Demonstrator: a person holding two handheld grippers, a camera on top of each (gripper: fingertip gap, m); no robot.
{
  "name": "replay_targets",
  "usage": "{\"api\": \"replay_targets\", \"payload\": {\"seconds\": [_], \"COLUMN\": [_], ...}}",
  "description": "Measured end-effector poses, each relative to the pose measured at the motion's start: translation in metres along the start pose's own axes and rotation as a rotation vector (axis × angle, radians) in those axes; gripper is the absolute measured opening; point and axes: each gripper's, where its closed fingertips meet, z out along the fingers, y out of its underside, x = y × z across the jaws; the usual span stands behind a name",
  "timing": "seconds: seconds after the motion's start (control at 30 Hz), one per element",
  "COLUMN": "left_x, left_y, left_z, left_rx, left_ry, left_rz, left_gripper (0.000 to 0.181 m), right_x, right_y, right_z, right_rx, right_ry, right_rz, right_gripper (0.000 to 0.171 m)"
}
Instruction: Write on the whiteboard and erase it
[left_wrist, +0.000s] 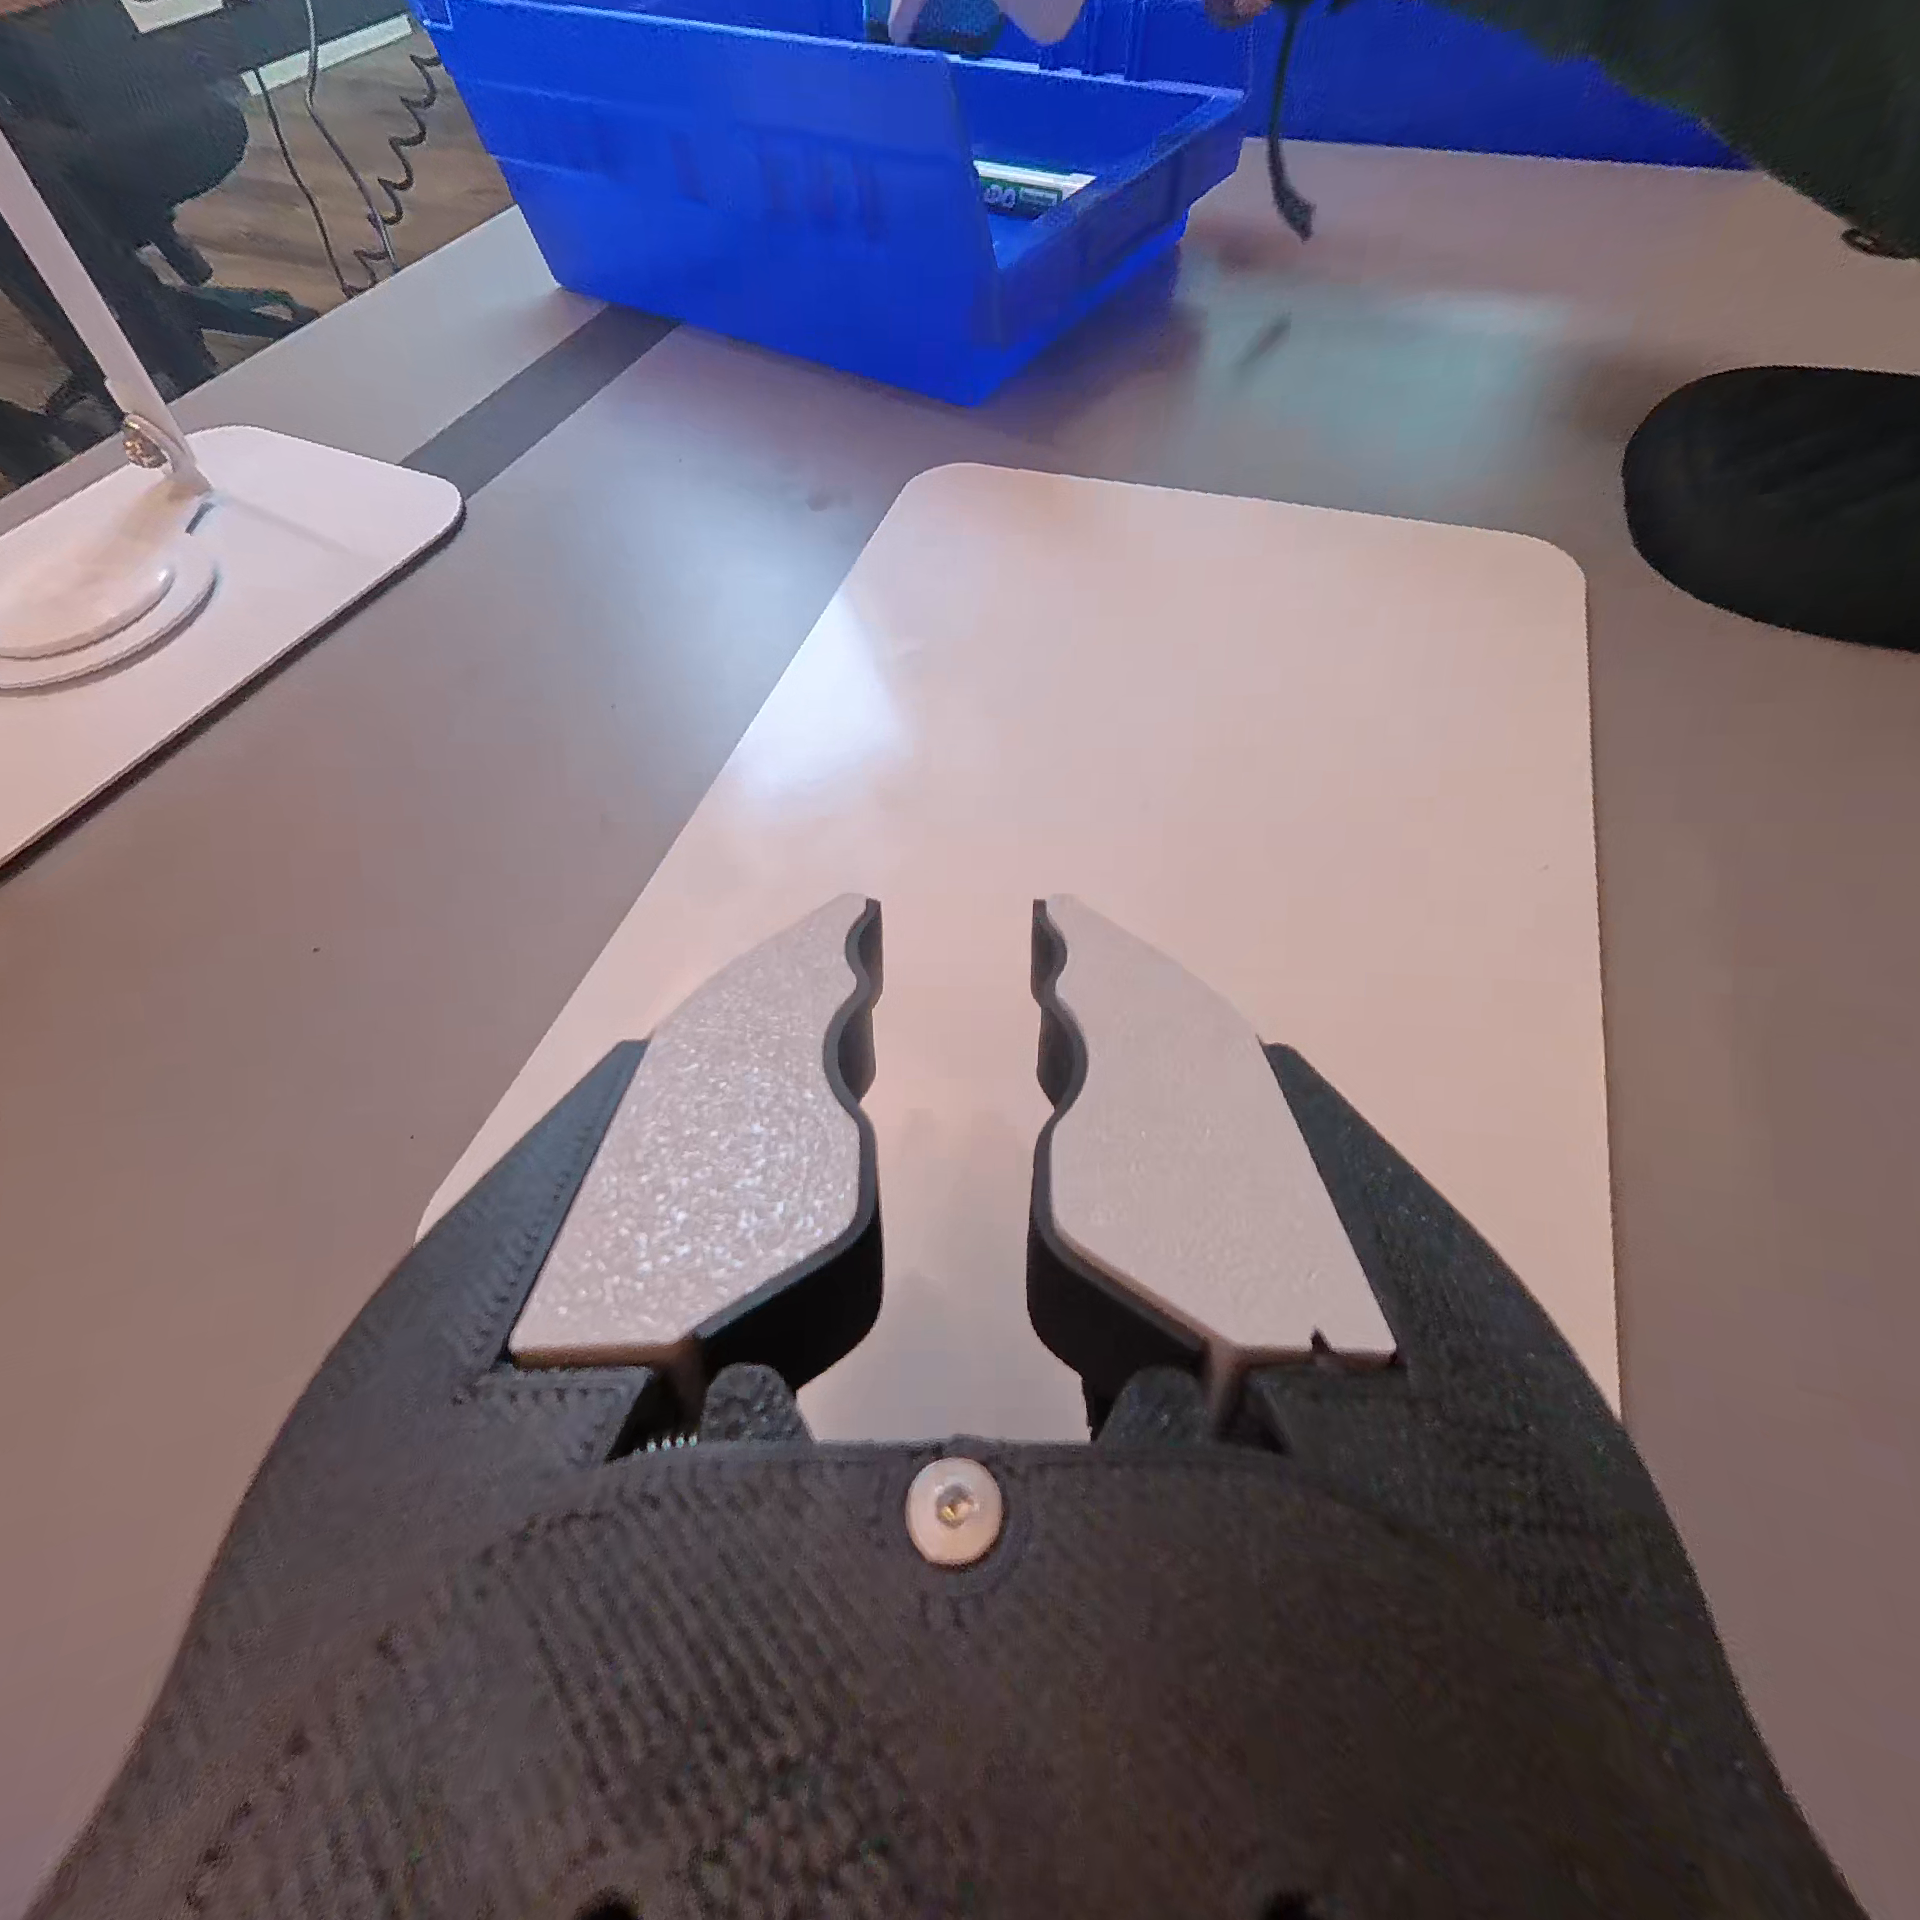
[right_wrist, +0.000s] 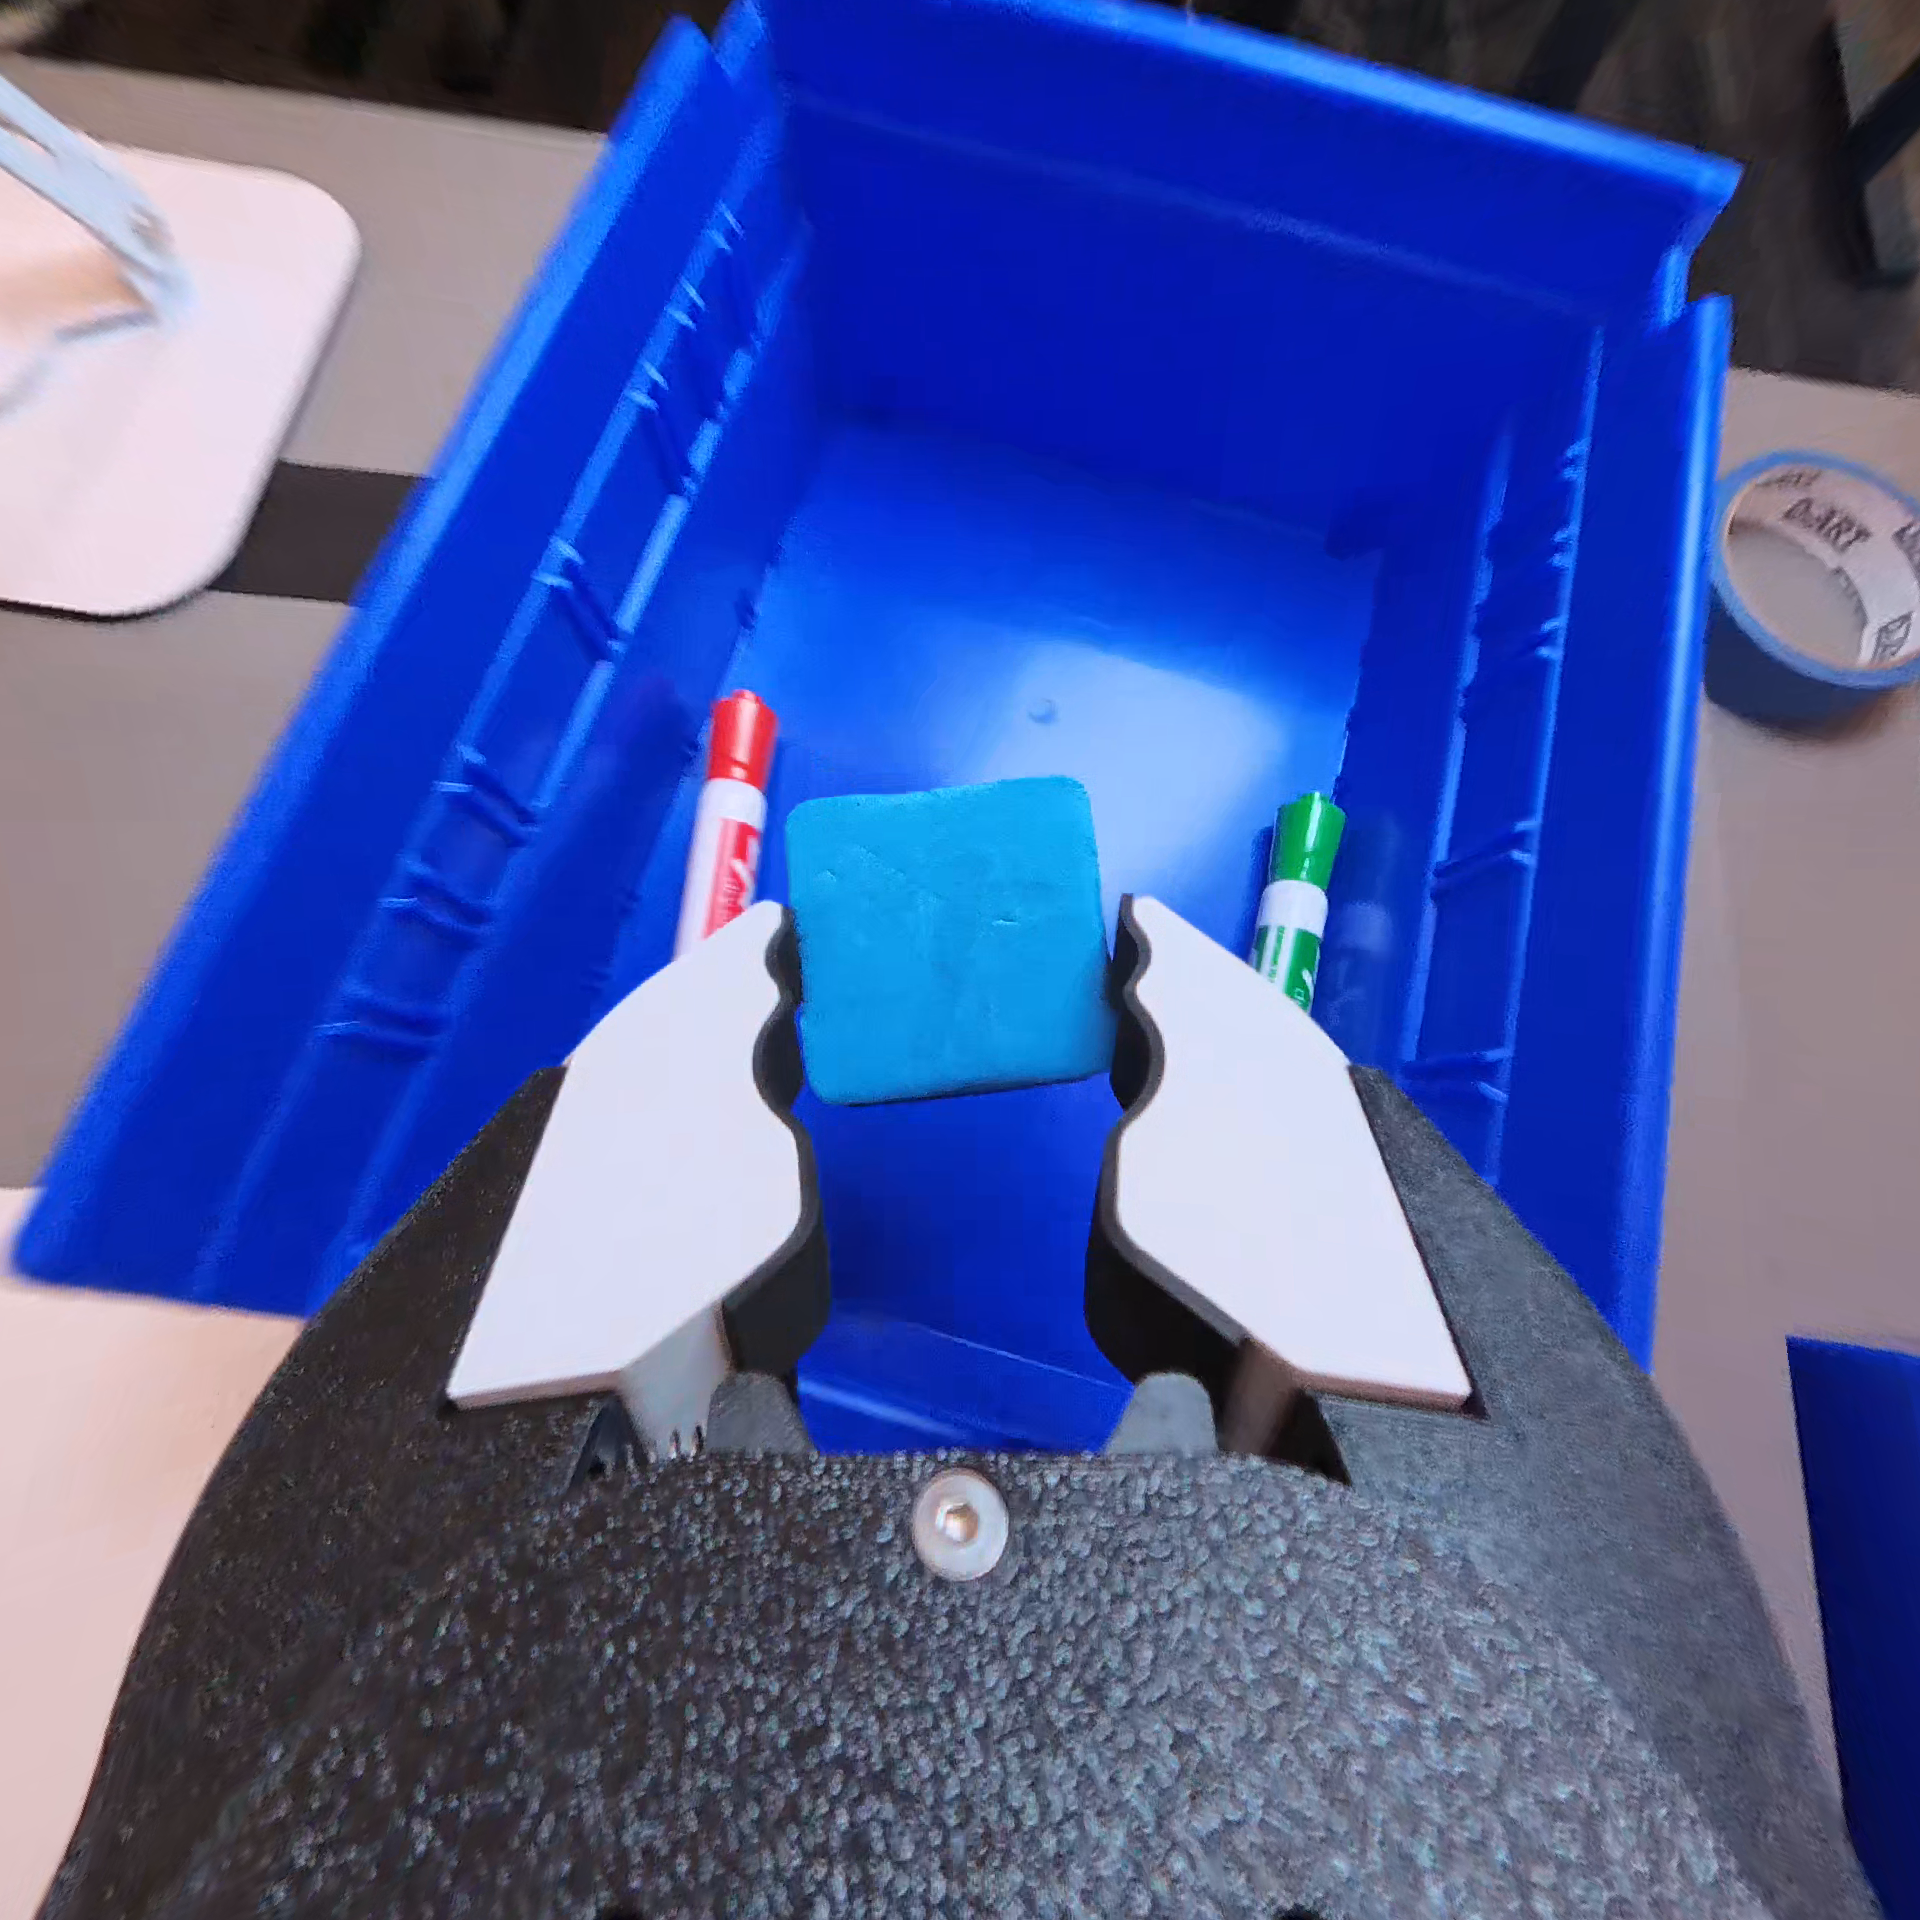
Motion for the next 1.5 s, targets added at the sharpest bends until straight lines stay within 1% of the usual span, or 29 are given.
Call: {"api": "replay_targets", "payload": {"seconds": [0.03, 0.1, 0.17, 0.27, 0.4, 0.47, 0.53, 0.6, 0.7, 0.77, 0.8, 0.93, 1.03, 1.13, 1.23, 1.33, 1.43, 1.5], "left_x": [-0.001, -0.003, -0.004, -0.006, -0.009, -0.011, -0.015, -0.018, -0.022, -0.023, -0.024, -0.03, -0.04, -0.055, -0.072, -0.089, -0.111, -0.125], "left_y": [0.001, 0.004, 0.004, 0.003, 0.001, -0.002, -0.007, -0.011, -0.017, -0.02, -0.019, -0.02, -0.017, -0.016, -0.011, 0.008, 0.035, 0.053], "left_z": [0.001, 0.002, 0.001, -0.002, -0.004, -0.007, -0.012, -0.018, -0.024, -0.025, -0.025, -0.026, -0.029, -0.04, -0.062, -0.09, -0.125, -0.146], "left_rx": [-0.004, -0.012, -0.013, -0.008, -0.004, -0.002, 0.011, 0.024, 0.051, 0.062, 0.061, 0.07, 0.065, 0.05, 0.014, -0.082, -0.251, -0.348], "left_ry": [-0.003, -0.005, -0.007, -0.015, -0.011, -0.026, -0.046, -0.061, -0.072, -0.079, -0.085, -0.116, -0.165, -0.225, -0.306, -0.377, -0.488, -0.567], "left_rz": [-0.002, -0.011, -0.013, -0.01, -0.02, -0.003, 0.01, 0.009, -0.002, -0.007, -0.005, 0.001, 0.0, -0.027, -0.04, -0.067, -0.084, -0.08], "left_gripper": [0.027, 0.028, 0.028, 0.029, 0.03, 0.031, 0.031, 0.031, 0.029, 0.029, 0.029, 0.029, 0.03, 0.032, 0.036, 0.04, 0.05, 0.052], "right_x": [0.004, 0.011, 0.011, -0.002, -0.045, -0.076, -0.106, -0.131, -0.151, -0.155, -0.153, -0.148, -0.144, -0.143, -0.14, -0.141, -0.145, -0.148], "right_y": [0.005, 0.009, 0.004, -0.02, -0.041, -0.04, -0.032, -0.02, -0.007, -0.002, -0.003, -0.001, 0.006, 0.015, 0.021, 0.026, 0.031, 0.034], "right_z": [0.008, 0.022, 0.023, -0.006, -0.07, -0.097, -0.114, -0.122, -0.12, -0.114, -0.114, -0.116, -0.113, -0.105, -0.095, -0.085, -0.079, -0.076], "right_rx": [-0.027, -0.045, 0.008, 0.188, 0.434, 0.534, 0.613, 0.702, 0.832, 0.819, 0.829, 0.819, 0.792, 0.708, 0.645, 0.599, 0.569, 0.552], "right_ry": [0.017, 0.035, 0.023, -0.031, -0.157, -0.241, -0.302, -0.346, -0.342, -0.318, -0.31, -0.368, -0.346, -0.366, -0.371, -0.351, -0.352, -0.358], "right_rz": [0.0, 0.015, 0.033, 0.015, -0.053, -0.082, -0.116, -0.137, -0.181, -0.242, -0.245, -0.174, -0.208, -0.236, -0.27, -0.324, -0.342, -0.353], "right_gripper": [0.059, 0.076, 0.083, 0.082, 0.077, 0.074, 0.072, 0.069, 0.055, 0.055, 0.054, 0.052, 0.05, 0.053, 0.055, 0.056, 0.057, 0.057]}}
